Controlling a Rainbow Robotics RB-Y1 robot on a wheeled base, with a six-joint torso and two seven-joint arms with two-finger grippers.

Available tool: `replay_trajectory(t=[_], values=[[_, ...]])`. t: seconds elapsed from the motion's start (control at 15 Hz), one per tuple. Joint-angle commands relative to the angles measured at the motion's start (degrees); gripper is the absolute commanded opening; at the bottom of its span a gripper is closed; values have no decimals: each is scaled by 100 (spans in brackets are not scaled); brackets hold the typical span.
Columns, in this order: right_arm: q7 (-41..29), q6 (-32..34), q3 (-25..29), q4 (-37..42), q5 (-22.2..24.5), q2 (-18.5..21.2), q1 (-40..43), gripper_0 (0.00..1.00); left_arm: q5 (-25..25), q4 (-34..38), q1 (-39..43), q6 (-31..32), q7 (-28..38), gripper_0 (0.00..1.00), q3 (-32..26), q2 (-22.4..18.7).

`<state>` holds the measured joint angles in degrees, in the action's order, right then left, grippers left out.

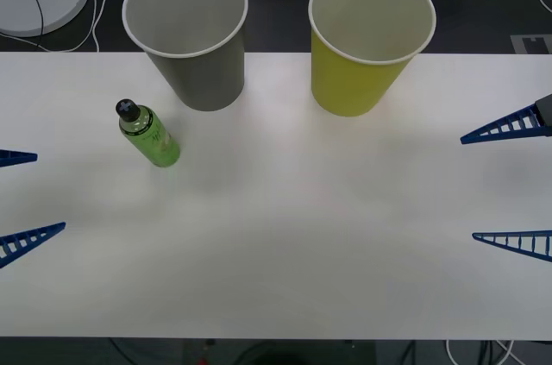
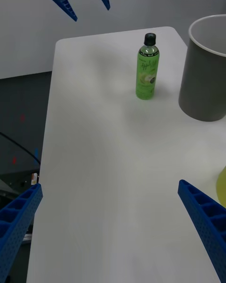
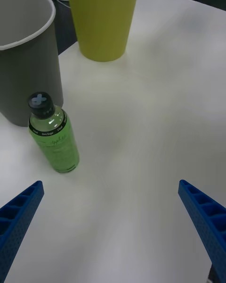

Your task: Put the can into the green bin and the plastic bottle into the gray bin

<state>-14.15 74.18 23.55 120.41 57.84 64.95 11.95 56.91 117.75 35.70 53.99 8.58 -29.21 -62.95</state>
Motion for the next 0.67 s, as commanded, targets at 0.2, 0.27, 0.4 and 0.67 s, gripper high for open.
replay_trajectory(t=[0.2, 0.27, 0.4, 0.67], values=[[0, 0, 0, 0, -1, 0, 0, 100, -145, 3, 394, -556, -383, 100, 4, 117], [0, 0, 0, 0, -1, 0, 0, 100, -153, 3, 411, -644, -409, 100, 30, 187], [0, 0, 0, 0, -1, 0, 0, 100, -197, -6, 447, -908, -453, 100, 153, 310], [0, 0, 0, 0, -1, 0, 0, 100, -241, 3, 447, -1488, -594, 100, 496, 416]])
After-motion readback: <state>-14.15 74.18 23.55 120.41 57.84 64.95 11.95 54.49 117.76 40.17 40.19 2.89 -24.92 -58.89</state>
